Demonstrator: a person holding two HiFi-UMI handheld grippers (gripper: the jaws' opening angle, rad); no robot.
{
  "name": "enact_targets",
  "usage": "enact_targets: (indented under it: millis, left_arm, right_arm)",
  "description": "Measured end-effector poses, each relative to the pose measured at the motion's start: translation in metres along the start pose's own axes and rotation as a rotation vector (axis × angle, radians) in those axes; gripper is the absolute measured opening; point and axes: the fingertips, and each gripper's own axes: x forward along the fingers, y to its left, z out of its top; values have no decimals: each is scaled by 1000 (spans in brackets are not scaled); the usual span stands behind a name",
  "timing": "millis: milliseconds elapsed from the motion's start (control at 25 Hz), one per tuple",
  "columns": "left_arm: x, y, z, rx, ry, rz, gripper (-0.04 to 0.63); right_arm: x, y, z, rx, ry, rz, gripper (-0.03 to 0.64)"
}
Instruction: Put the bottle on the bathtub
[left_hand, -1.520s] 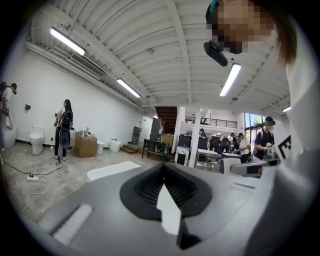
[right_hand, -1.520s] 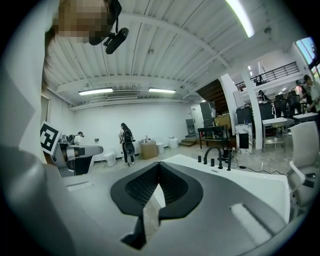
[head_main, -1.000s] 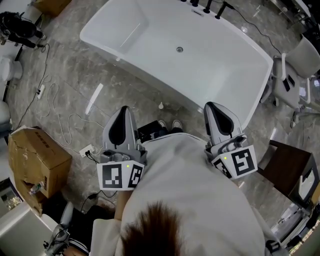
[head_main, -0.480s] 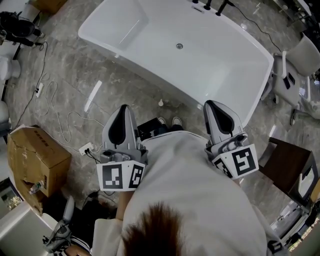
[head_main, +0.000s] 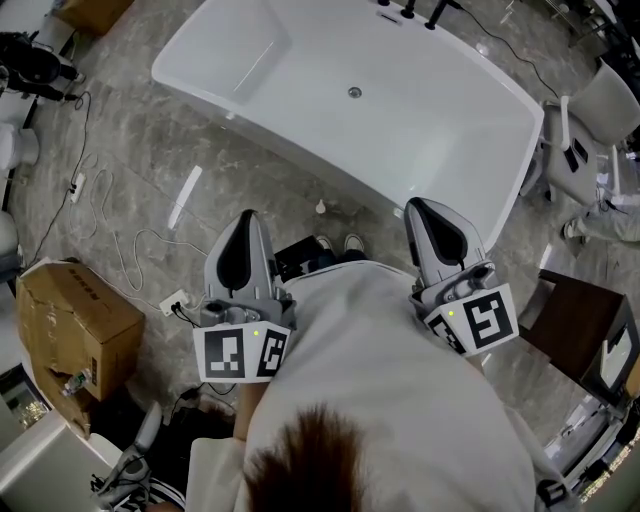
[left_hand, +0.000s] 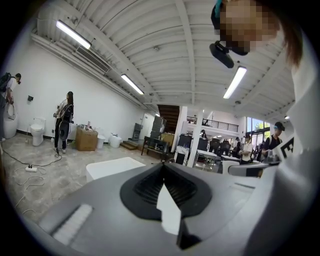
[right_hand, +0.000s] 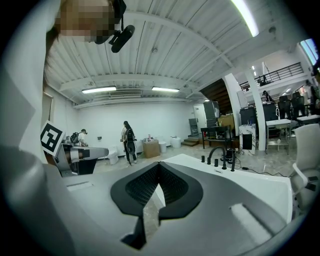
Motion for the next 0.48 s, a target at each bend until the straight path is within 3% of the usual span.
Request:
enact_targets:
  millis: [480]
  left_arm:
    - [-4, 4, -6, -29, 14, 5, 49]
  right_arm:
    - [-3, 2, 0, -19, 0, -12, -2]
